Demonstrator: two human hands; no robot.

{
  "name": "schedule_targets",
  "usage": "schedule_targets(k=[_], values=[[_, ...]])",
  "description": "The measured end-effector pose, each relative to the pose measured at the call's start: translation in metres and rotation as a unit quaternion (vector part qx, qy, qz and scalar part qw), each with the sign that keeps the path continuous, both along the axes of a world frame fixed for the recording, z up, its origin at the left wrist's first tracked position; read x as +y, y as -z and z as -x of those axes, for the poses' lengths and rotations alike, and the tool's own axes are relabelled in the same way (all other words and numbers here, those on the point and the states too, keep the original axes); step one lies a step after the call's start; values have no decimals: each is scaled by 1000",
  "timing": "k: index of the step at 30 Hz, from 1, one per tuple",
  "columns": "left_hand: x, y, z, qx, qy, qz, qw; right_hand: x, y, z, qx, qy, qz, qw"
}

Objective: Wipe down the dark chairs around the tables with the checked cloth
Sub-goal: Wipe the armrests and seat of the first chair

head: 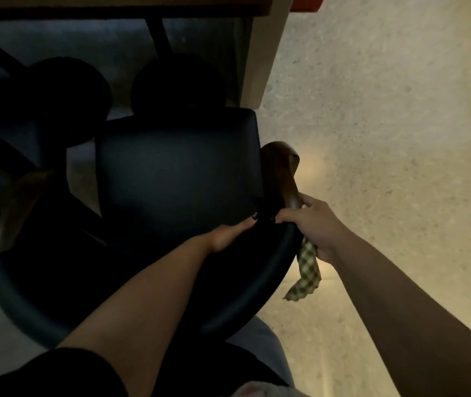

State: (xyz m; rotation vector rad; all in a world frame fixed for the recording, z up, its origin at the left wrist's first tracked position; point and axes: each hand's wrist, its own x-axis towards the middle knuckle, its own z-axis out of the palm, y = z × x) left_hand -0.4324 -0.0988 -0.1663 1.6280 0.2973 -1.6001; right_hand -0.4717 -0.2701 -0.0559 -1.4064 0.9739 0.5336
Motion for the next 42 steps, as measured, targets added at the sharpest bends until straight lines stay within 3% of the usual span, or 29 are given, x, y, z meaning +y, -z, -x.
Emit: schedule_targets(k=[7, 13, 16, 20, 23, 25, 27, 30, 35, 42], values=[[2, 14, 64, 13, -2, -22, 1000, 0, 12, 71, 8, -22, -5, 1000], [6, 18, 75, 10, -14, -12, 1000, 3, 16, 83, 11, -48, 5, 999], [7, 16, 73, 13, -13, 1, 1000, -2, 13, 79, 19, -114, 71, 991], [7, 8, 48, -20, -3, 17, 1000, -13, -5, 58, 52, -268, 207, 940], [12, 5, 8, -53, -7, 32, 998, -25, -13, 21, 32, -186, 266, 945], [17, 2, -19, -92, -12, 45, 995, -29, -17, -8, -20, -40, 226, 973], [19, -4, -41, -117, -24, 73, 990, -27, -17, -36, -86, 101, 100, 986], [18, -20, -73, -114, -93, 132, 980, -5, -10, -76, -132, 206, -85, 966], [34, -36, -124, -83, -228, 213, 947, 49, 25, -129, -174, 230, -210, 934], [80, -18, -151, -122, -289, 187, 931, 92, 87, -155, -141, 147, -163, 966]])
